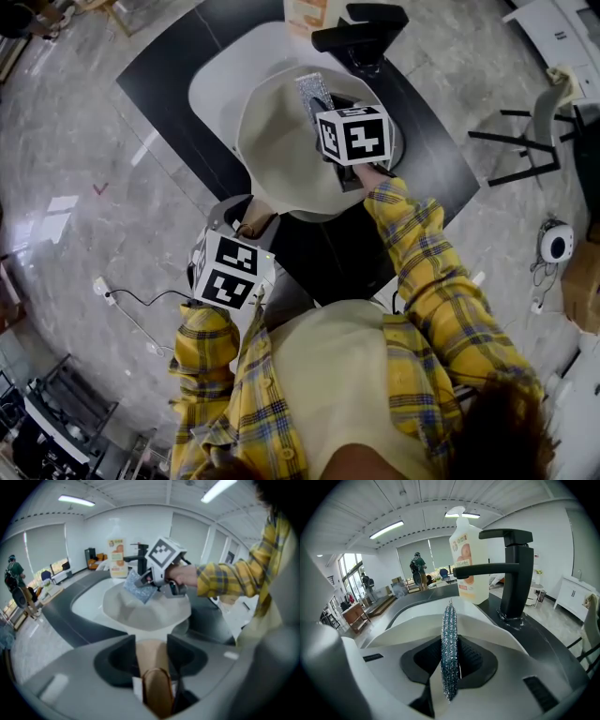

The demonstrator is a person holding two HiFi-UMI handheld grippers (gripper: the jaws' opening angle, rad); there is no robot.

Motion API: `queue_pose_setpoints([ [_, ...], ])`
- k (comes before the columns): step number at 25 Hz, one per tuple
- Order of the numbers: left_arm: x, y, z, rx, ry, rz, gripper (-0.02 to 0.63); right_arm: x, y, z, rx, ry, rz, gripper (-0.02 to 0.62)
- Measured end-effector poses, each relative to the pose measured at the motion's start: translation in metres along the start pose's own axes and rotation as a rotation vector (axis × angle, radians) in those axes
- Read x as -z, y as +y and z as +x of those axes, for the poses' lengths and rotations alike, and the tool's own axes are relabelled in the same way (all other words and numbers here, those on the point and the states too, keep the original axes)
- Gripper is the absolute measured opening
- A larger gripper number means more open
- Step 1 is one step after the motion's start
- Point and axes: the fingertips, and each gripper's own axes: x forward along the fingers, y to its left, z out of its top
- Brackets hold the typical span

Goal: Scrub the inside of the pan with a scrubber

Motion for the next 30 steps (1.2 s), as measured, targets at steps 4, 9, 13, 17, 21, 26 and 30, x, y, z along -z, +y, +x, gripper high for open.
queue_pose_setpoints([
  [4,0.000,-0.001,-0.002,0.014,-0.010,-0.005,0.209,0.000,-0.006,0.009,0.050,0.014,-0.062,0.084],
  [9,-0.001,0.001,-0.001,0.030,-0.032,-0.019,0.209,-0.005,-0.009,0.014,0.098,-0.038,-0.107,0.084],
  [13,0.000,0.002,-0.001,0.037,-0.036,-0.024,0.209,0.002,-0.010,0.022,0.112,-0.028,-0.112,0.084],
  [17,-0.001,0.003,-0.001,0.047,-0.041,-0.040,0.209,0.002,-0.009,0.025,0.113,-0.027,-0.117,0.084],
  [21,-0.001,0.004,-0.001,0.059,-0.041,-0.052,0.206,0.000,-0.003,0.029,0.103,-0.020,-0.137,0.084],
  [26,-0.001,0.005,-0.001,0.061,-0.043,-0.053,0.198,0.001,0.011,0.032,0.077,-0.011,-0.200,0.084],
  [30,0.000,0.005,0.000,0.057,-0.046,-0.042,0.189,0.002,0.026,0.033,0.047,-0.014,-0.256,0.084],
])
